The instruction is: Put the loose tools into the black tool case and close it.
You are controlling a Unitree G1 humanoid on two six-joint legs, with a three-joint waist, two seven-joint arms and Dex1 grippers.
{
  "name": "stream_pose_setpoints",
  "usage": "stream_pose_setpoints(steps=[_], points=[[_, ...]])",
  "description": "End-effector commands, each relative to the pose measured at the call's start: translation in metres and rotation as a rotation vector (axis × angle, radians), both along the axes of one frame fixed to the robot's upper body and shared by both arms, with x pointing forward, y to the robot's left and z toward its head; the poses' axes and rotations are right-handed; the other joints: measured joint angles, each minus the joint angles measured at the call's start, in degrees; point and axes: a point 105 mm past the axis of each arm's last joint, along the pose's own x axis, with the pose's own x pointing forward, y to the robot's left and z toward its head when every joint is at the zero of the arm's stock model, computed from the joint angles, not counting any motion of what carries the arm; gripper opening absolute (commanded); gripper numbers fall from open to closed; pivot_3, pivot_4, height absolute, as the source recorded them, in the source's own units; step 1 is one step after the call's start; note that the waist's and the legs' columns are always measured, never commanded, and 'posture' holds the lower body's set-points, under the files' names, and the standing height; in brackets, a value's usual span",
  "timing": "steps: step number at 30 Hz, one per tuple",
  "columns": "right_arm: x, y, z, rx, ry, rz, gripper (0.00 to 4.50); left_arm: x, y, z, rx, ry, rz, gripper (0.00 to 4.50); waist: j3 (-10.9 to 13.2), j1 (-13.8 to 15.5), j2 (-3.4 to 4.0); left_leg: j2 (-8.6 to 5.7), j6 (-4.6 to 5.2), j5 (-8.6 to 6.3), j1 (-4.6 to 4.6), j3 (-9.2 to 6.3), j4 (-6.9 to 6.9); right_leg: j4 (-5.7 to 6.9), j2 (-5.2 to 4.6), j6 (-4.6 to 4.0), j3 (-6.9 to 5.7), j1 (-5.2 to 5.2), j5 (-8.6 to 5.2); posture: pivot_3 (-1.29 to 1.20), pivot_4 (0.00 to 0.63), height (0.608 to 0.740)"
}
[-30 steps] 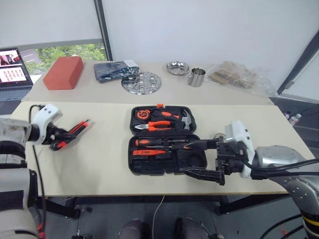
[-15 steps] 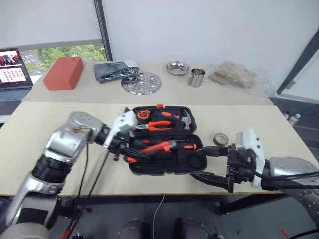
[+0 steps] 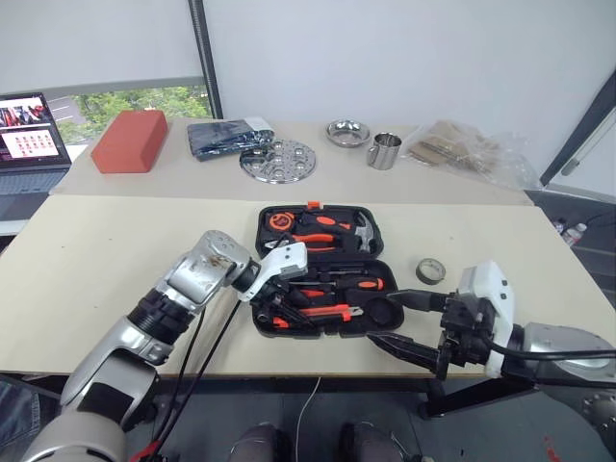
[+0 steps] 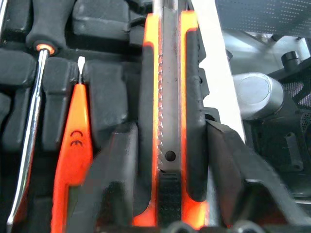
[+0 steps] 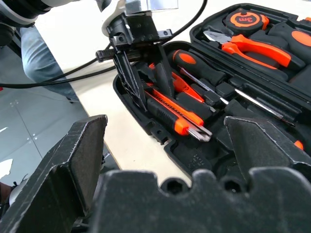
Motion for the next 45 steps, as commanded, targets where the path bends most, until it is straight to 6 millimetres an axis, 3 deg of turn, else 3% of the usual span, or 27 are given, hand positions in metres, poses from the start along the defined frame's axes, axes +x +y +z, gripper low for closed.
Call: stream_pose_setpoints(steps=[1, 3, 5, 7, 13, 18, 22, 24, 29, 32, 35, 36, 37, 41, 45], points=[[-0.004, 0.0, 0.012, 0.011, -0.059, -0.008, 4.5, -0.006, -0.006, 0.018, -0.057, 0.01, -0.08, 3.9, 0.0, 0.3, 0.0, 0.0, 0.02, 0.0, 0.0, -0.01, 0.0, 0.0, -0.02, 0.01, 0.0, 0.0, 0.01, 0.0, 0.15, 0.734], [-0.005, 0.0, 0.011, 0.011, -0.056, -0.013, 4.5, -0.006, -0.004, 0.029, -0.101, 0.006, -0.095, 4.49, 0.0, 0.5, 0.0, 0.0, 0.04, -0.01, -0.01, -0.03, 0.01, -0.01, -0.03, 0.09, 0.0, 0.0, -0.01, 0.0, 0.15, 0.734], [-0.005, 0.0, 0.01, 0.011, -0.053, -0.017, 4.5, -0.002, -0.002, 0.033, -0.121, -0.014, -0.087, 4.49, 0.0, 0.5, 0.0, 0.0, 0.05, -0.01, -0.03, -0.04, 0.01, -0.01, -0.04, 0.16, 0.01, -0.02, -0.06, 0.0, 0.15, 0.734], [-0.005, 0.0, 0.009, 0.01, -0.05, -0.02, 4.5, 0.002, -0.001, 0.034, -0.132, -0.021, -0.072, 3.92, 0.0, 0.5, 0.0, 0.0, 0.07, -0.02, -0.03, -0.07, 0.02, -0.01, -0.04, 0.12, 0.01, -0.02, -0.03, 0.0, 0.15, 0.734], [-0.004, 0.0, 0.009, 0.008, -0.049, -0.023, 4.5, 0.007, 0.0, 0.028, -0.115, -0.054, -0.089, 1.66, 0.0, 0.5, 0.0, 0.0, 0.09, -0.02, -0.05, -0.06, 0.02, -0.02, 0.0, -0.02, -0.01, -0.02, 0.05, 0.0, 0.15, 0.734], [-0.004, -0.001, 0.009, 0.005, -0.048, -0.025, 4.5, -0.003, 0.0, 0.009, -0.042, -0.071, -0.164, 0.04, 0.0, 0.5, 0.0, -0.01, 0.1, -0.03, -0.06, -0.05, 0.02, -0.06, 0.0, -0.01, -0.01, -0.02, 0.04, 0.0, 0.15, 0.734], [-0.005, -0.001, 0.008, 0.005, -0.044, -0.027, 4.5, 0.0, 0.006, -0.021, 0.089, -0.14, -0.18, 0.04, 0.0, 0.6, 0.01, -0.01, 0.11, -0.03, -0.05, -0.06, 0.01, -0.06, 0.01, -0.01, -0.02, -0.01, 0.04, 0.0, 0.15, 0.734], [-0.004, -0.002, 0.007, 0.003, -0.043, -0.036, 4.5, 0.001, 0.007, -0.027, 0.117, -0.154, -0.195, 0.04, 0.0, 0.6, 0.03, -0.01, 0.13, -0.04, -0.04, -0.07, 0.02, -0.09, -0.01, -0.01, -0.02, 0.05, 0.04, 0.0, 0.15, 0.734], [0.001, -0.014, 0.004, -0.022, -0.046, -0.098, 4.5, 0.004, 0.006, -0.025, 0.102, -0.184, -0.19, 0.04, -0.1, 0.6, 0.15, 0.02, 0.28, -0.16, 0.47, -0.19, 0.0, -0.26, -0.06, 0.33, -0.09, 0.65, -0.17, 0.0, 0.15, 0.734], [0.0, -0.03, 0.0, -0.061, -0.028, -0.158, 4.5, 0.01, 0.003, -0.003, -0.025, -0.218, -0.148, 0.04, -0.1, 0.8, 0.23, 0.02, 0.44, -0.25, 0.53, -0.27, 0.0, -0.28, -0.14, 0.4, -0.07, 0.76, -0.21, 0.0, 0.15, 0.734], [-0.01, -0.066, -0.005, -0.097, 0.016, -0.276, 4.5, 0.014, 0.006, 0.044, -0.297, -0.229, -0.064, 0.74, -0.1, 0.8, 0.23, 0.01, 0.41, -0.23, 0.41, -0.31, 0.01, -0.28, -0.17, 0.41, -0.06, 0.72, -0.18, 0.0, 0.15, 0.734], [-0.014, -0.079, -0.007, -0.106, 0.029, -0.323, 4.5, 0.015, 0.011, 0.058, -0.371, -0.236, -0.04, 1.29, -0.1, 0.9, 0.22, 0.01, 0.4, -0.23, 0.32, -0.32, 0.02, -0.28, -0.17, 0.38, -0.06, 0.64, -0.17, 0.0, 0.15, 0.734], [-0.018, -0.094, -0.009, -0.118, 0.039, -0.375, 4.5, 0.015, 0.018, 0.066, -0.406, -0.243, -0.016, 1.52, -0.1, 0.9, 0.22, 0.02, 0.4, -0.22, 0.28, -0.34, 0.02, -0.28, -0.17, 0.28, -0.06, 0.64, -0.1, 0.0, 0.15, 0.734], [-0.035, -0.145, -0.012, -0.149, 0.063, -0.548, 4.5, 0.013, 0.044, 0.091, -0.481, -0.213, 0.053, 2.87, -0.1, 0.7, 0.23, -0.02, 0.39, -0.21, 0.36, -0.36, 0.02, -0.3, -0.07, 0.29, -0.12, 0.77, -0.12, 0.0, 0.15, 0.734], [-0.035, -0.163, -0.006, -0.156, 0.051, -0.58, 4.5, 0.005, 0.063, 0.099, -0.461, -0.175, 0.067, 4.26, -0.1, 0.1, 0.25, -0.03, 0.38, -0.23, 0.42, -0.32, 0.01, -0.36, -0.04, 0.72, -0.03, 0.78, -0.39, 0.0, 0.15, 0.734]])
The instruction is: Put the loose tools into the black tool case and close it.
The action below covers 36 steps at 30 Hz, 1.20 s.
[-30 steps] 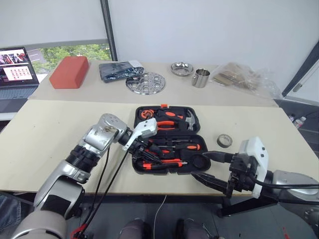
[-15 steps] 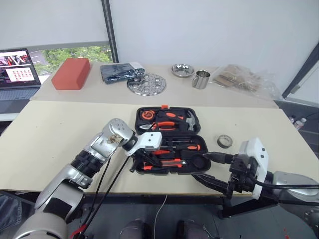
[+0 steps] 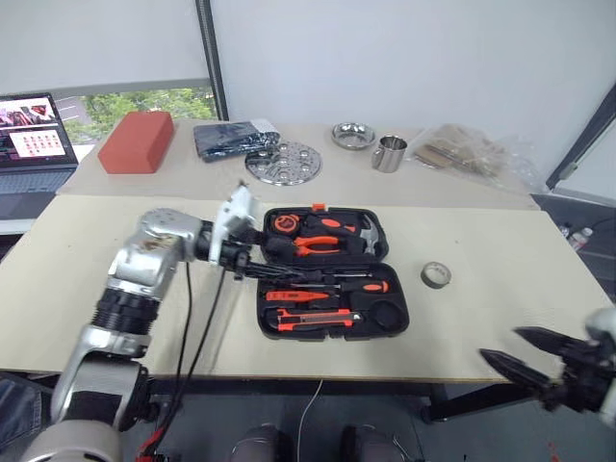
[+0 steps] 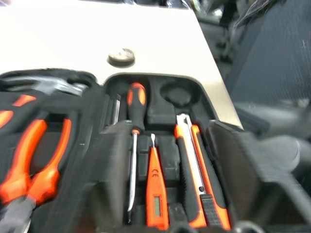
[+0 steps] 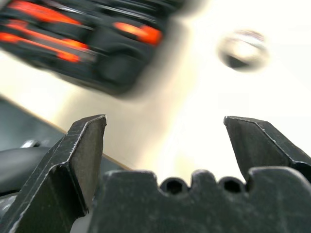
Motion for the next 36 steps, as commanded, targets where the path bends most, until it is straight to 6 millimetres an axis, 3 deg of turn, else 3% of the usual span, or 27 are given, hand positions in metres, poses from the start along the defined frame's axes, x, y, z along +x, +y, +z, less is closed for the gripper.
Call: stream_pose_setpoints(steps=[1, 6, 8, 12, 15, 21, 29, 30, 34, 36], points=[[0.009, -0.009, 0.018, -0.044, -0.078, 0.023, 4.5, -0.011, 0.01, 0.012, 0.007, -0.029, -0.024, 4.45, 0.0, -0.4, 0.02, 0.0, -0.01, -0.01, 0.04, 0.0, -0.02, -0.01, 0.0, 0.0, 0.02, 0.02, 0.0, 0.0, 0.15, 0.734], [0.062, -0.006, 0.007, -0.178, -0.097, 0.123, 4.5, -0.015, 0.011, -0.01, 0.175, -0.106, -0.035, 4.45, 0.0, -1.3, 0.06, -0.01, -0.47, -0.24, 0.19, 0.0, -0.04, -0.02, -0.04, -0.29, 0.19, 0.07, 0.08, 0.0, 0.15, 0.734], [0.084, 0.005, 0.0, -0.197, -0.098, 0.172, 4.5, -0.017, 0.011, -0.019, 0.214, -0.127, -0.052, 4.45, 0.1, -1.4, 0.12, -0.01, -0.61, -0.2, 0.17, 0.03, -0.05, -0.02, -0.03, -0.47, 0.22, 0.02, 0.06, 0.0, 0.15, 0.734], [0.125, 0.031, -0.009, -0.2, -0.094, 0.245, 4.5, -0.015, 0.006, -0.015, 0.163, -0.137, -0.025, 4.45, 0.2, -1.2, 0.25, 0.01, -0.26, 0.12, 0.0, 0.0, -0.1, 0.18, -0.01, -0.65, 0.22, -0.23, 0.26, 0.0, 0.15, 0.734], [0.151, 0.032, -0.017, -0.254, -0.068, 0.208, 4.5, -0.019, 0.003, -0.014, 0.154, -0.14, -0.028, 4.45, 0.2, -1.1, 0.27, 0.01, -0.3, 0.18, -0.09, -0.01, -0.11, 0.27, 0.01, -0.71, 0.02, -0.27, 0.16, 0.0, 0.15, 0.734], [0.177, 0.04, -0.029, -0.254, -0.015, 0.197, 4.5, -0.022, 0.005, -0.011, 0.137, -0.141, 0.006, 4.45, 0.2, -1.3, 0.29, -0.06, -0.26, 0.15, -0.23, 0.02, -0.13, 0.13, 0.03, -0.5, -0.11, -0.24, 0.06, 0.0, 0.15, 0.734], [0.185, 0.054, -0.036, -0.267, -0.036, 0.235, 2.13, -0.02, 0.006, -0.011, 0.141, -0.139, 0.022, 4.5, 0.2, -1.8, 0.31, -0.04, -0.32, 0.16, 0.06, 0.04, -0.12, 0.21, 0.03, -0.18, -0.05, -0.03, -0.14, 0.0, 0.15, 0.734], [0.186, 0.055, -0.036, -0.267, -0.037, 0.238, 1.62, -0.02, 0.007, -0.011, 0.141, -0.139, 0.022, 4.5, 0.2, -1.8, 0.31, -0.04, -0.33, 0.17, 0.07, 0.05, -0.12, 0.24, 0.02, -0.19, -0.03, -0.04, -0.13, 0.0, 0.15, 0.734], [0.184, 0.055, -0.035, -0.274, -0.038, 0.253, 0.28, -0.019, 0.007, -0.011, 0.143, -0.139, 0.018, 4.5, 0.2, -1.9, 0.32, -0.04, -0.34, 0.17, 0.07, 0.05, -0.12, 0.27, 0.01, -0.48, -0.02, -0.06, 0.04, 0.0, 0.15, 0.734], [0.183, 0.054, -0.031, -0.268, -0.046, 0.25, 0.28, -0.017, 0.007, -0.01, 0.143, -0.143, 0.017, 4.5, 0.2, -2.0, 0.32, -0.04, -0.34, 0.17, 0.08, 0.05, -0.12, 0.27, 0.02, -0.48, -0.02, -0.05, 0.04, 0.0, 0.15, 0.734]])
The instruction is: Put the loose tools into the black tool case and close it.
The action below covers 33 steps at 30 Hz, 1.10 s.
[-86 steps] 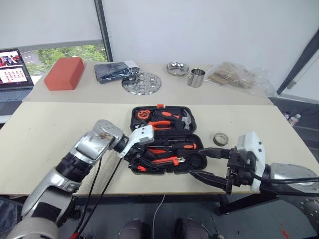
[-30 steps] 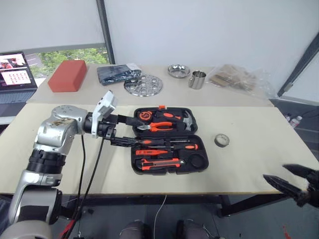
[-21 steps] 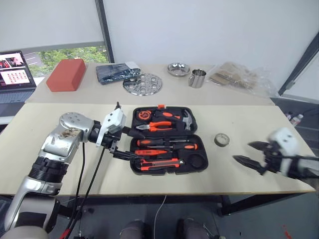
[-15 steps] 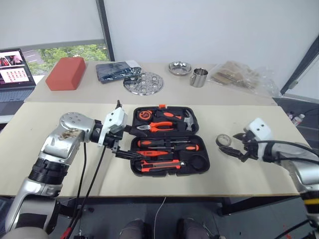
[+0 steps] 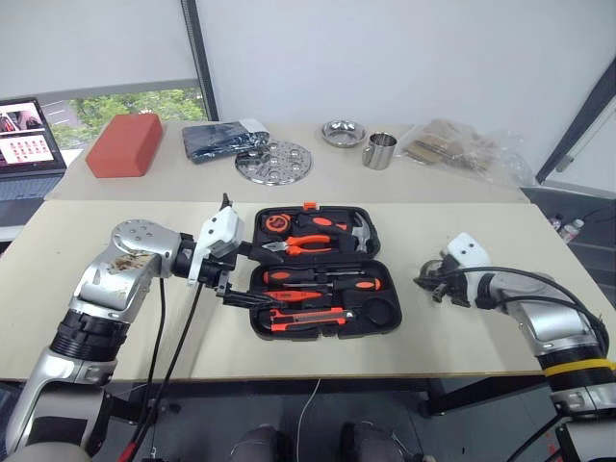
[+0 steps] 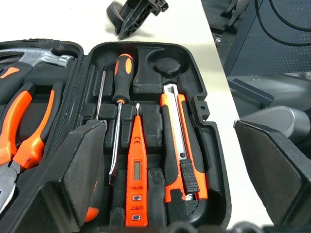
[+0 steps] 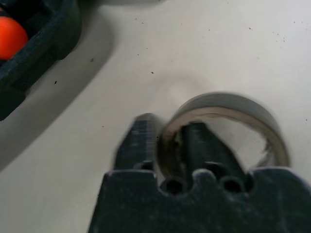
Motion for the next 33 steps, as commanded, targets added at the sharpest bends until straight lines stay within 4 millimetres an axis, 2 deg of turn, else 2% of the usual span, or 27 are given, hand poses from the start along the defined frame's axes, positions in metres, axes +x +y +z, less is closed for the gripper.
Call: stream_pose_setpoints(steps=[1, 2, 7, 9, 12, 15, 19, 22, 26, 29, 33], points=[[0.0, -0.005, 0.016, 0.005, -0.052, 0.0, 0.28, 0.002, 0.001, 0.013, -0.011, -0.049, -0.006, 4.5, 0.0, 0.0, 0.01, 0.0, 0.0, 0.0, -0.01, 0.0, 0.0, 0.0, 0.0, 0.0, -0.01, 0.0, 0.0, 0.0, 0.15, 0.734], [-0.001, -0.004, 0.018, 0.011, -0.057, 0.008, 0.13, 0.003, 0.001, 0.013, -0.011, -0.05, -0.006, 4.5, 0.0, 0.0, 0.03, 0.0, 0.0, 0.0, -0.01, 0.0, 0.0, 0.0, 0.0, 0.0, 0.0, -0.02, -0.01, 0.0, 0.15, 0.734], [-0.013, 0.004, 0.035, 0.027, -0.076, 0.084, 0.13, 0.002, -0.002, 0.011, -0.001, -0.05, -0.029, 4.5, 0.1, -0.1, 0.1, 0.0, 0.0, 0.0, -0.03, 0.01, -0.01, 0.0, 0.0, -0.01, 0.0, -0.03, 0.0, 0.0, 0.15, 0.734], [-0.028, 0.027, 0.052, 0.066, -0.082, 0.215, 0.13, -0.002, -0.003, 0.007, 0.014, -0.037, -0.054, 4.5, 0.1, -0.1, 0.23, 0.0, 0.0, 0.0, -0.04, 0.01, -0.01, 0.0, 0.0, -0.01, 0.01, -0.04, 0.0, 0.0, 0.15, 0.734], [-0.065, 0.072, 0.068, 0.131, -0.028, 0.447, 0.13, -0.008, -0.003, 0.001, 0.038, -0.025, -0.088, 4.5, 0.2, -0.1, 0.31, 0.02, 0.0, 0.0, -0.03, 0.0, -0.02, 0.0, 0.0, -0.03, 0.0, -0.06, 0.02, 0.0, 0.15, 0.734], [-0.077, 0.097, 0.064, 0.122, -0.011, 0.518, 0.13, -0.008, -0.005, -0.001, 0.036, -0.021, -0.092, 4.5, 0.2, -0.2, 0.31, 0.08, -0.01, -0.01, -0.01, -0.05, -0.01, 0.01, 0.03, -0.04, -0.02, -0.05, 0.02, 0.0, 0.15, 0.734], [-0.075, 0.106, 0.034, 0.032, 0.052, 0.5, 0.13, -0.008, -0.007, -0.002, 0.034, -0.02, -0.096, 4.5, 0.2, 0.1, 0.3, 0.04, 0.0, -0.01, -0.03, -0.04, 0.0, -0.03, -0.03, -0.01, 0.0, -0.04, 0.0, 0.0, 0.15, 0.734], [-0.078, 0.1, 0.02, -0.044, 0.095, 0.51, 1.05, -0.007, -0.006, -0.002, 0.035, -0.025, -0.093, 4.5, 0.2, 0.7, 0.31, 0.01, 0.0, -0.02, -0.12, -0.04, 0.01, -0.05, -0.08, -0.02, -0.01, -0.11, 0.01, 0.0, 0.15, 0.734], [-0.093, 0.101, 0.022, -0.046, 0.143, 0.588, 2.4, -0.005, -0.002, -0.001, 0.039, -0.034, -0.079, 4.5, 0.2, 0.7, 0.31, 0.0, 0.01, -0.01, -0.16, -0.05, 0.01, -0.07, -0.04, -0.06, -0.03, -0.12, 0.03, 0.0, 0.15, 0.734], [-0.103, 0.102, 0.031, -0.022, 0.168, 0.638, 2.4, -0.004, 0.0, -0.001, 0.042, -0.038, -0.072, 4.5, 0.2, 0.7, 0.3, 0.01, 0.01, -0.01, -0.16, -0.06, 0.0, -0.07, 0.0, -0.06, -0.06, -0.12, 0.03, 0.0, 0.15, 0.734], [-0.103, 0.098, 0.035, -0.026, 0.17, 0.64, 2.4, -0.003, 0.001, -0.001, 0.042, -0.042, -0.068, 4.5, 0.2, 0.7, 0.29, 0.02, 0.01, -0.01, -0.15, -0.05, 0.01, -0.07, 0.01, -0.05, -0.05, -0.11, 0.02, 0.0, 0.15, 0.734]])
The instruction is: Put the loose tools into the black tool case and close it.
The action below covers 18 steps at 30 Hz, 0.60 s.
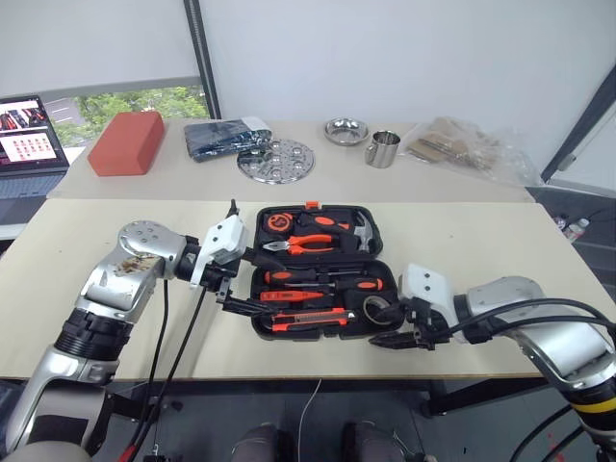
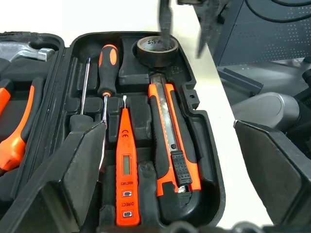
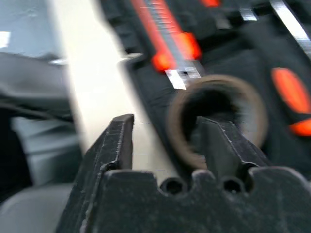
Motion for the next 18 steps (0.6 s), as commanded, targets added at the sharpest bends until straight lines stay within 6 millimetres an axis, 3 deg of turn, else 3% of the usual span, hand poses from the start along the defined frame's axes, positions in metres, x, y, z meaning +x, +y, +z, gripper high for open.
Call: stream_pose_setpoints(steps=[1, 11, 18], points=[[0.001, -0.004, 0.013, -0.008, -0.042, 0.01, 2.4, 0.002, 0.004, 0.007, 0.001, -0.036, 0.008, 4.5, 0.0, 0.0, 0.0, 0.0, 0.0, 0.0, 0.0, 0.0, 0.0, -0.02, -0.01, 0.03, 0.0, 0.0, -0.01, 0.0, 0.15, 0.734], [0.006, -0.021, 0.002, -0.091, -0.058, -0.035, 2.4, 0.004, 0.004, 0.006, 0.001, -0.041, 0.009, 4.5, 0.0, 0.1, 0.0, 0.0, 0.0, 0.0, -0.02, -0.01, 0.0, -0.02, -0.04, 0.0, 0.0, -0.01, 0.01, 0.0, 0.15, 0.734], [0.007, -0.029, 0.01, -0.1, -0.08, -0.047, 2.4, 0.004, 0.003, 0.005, 0.002, -0.043, 0.011, 4.5, 0.0, 0.0, -0.01, 0.01, 0.0, 0.0, -0.01, 0.0, 0.0, -0.02, -0.03, 0.02, 0.01, -0.02, -0.01, 0.0, 0.15, 0.734]])
